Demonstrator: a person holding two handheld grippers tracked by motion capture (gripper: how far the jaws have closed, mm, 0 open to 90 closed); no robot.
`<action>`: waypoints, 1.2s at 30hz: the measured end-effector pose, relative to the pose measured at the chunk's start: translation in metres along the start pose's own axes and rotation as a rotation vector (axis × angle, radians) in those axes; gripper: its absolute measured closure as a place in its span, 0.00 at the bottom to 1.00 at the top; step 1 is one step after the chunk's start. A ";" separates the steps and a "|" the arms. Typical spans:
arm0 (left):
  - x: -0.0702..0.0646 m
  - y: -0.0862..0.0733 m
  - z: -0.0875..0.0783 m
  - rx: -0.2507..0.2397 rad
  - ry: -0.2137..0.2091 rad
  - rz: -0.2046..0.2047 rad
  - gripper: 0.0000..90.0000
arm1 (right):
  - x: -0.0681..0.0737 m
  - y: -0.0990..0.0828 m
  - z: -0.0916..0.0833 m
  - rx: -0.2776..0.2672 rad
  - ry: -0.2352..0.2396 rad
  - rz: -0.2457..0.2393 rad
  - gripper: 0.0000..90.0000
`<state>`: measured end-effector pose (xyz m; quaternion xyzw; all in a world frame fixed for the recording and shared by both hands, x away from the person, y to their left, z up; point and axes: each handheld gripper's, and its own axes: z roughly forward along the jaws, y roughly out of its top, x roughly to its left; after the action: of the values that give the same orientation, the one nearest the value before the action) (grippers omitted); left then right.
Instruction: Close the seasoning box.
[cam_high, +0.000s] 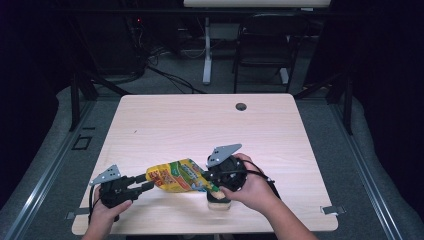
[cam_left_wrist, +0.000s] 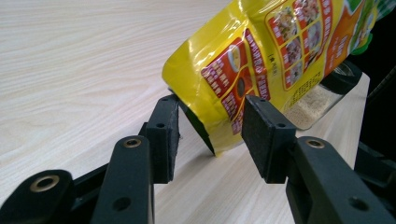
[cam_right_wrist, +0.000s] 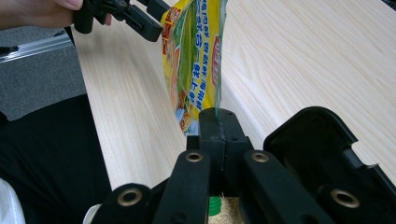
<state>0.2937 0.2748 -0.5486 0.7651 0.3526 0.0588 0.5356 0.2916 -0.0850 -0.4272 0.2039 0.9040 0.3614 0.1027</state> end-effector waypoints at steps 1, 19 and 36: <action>0.001 -0.001 0.000 -0.016 0.011 -0.005 0.63 | 0.000 0.000 0.000 0.002 0.000 -0.002 1.00; 0.005 0.005 -0.015 -0.056 0.044 -0.001 0.63 | 0.001 0.006 -0.002 0.002 -0.005 -0.017 1.00; 0.000 0.006 -0.011 -0.053 0.029 0.012 0.63 | 0.005 0.024 -0.005 0.037 -0.005 -0.056 1.00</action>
<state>0.2917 0.2827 -0.5387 0.7517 0.3539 0.0825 0.5503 0.2926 -0.0703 -0.4072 0.1811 0.9157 0.3411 0.1111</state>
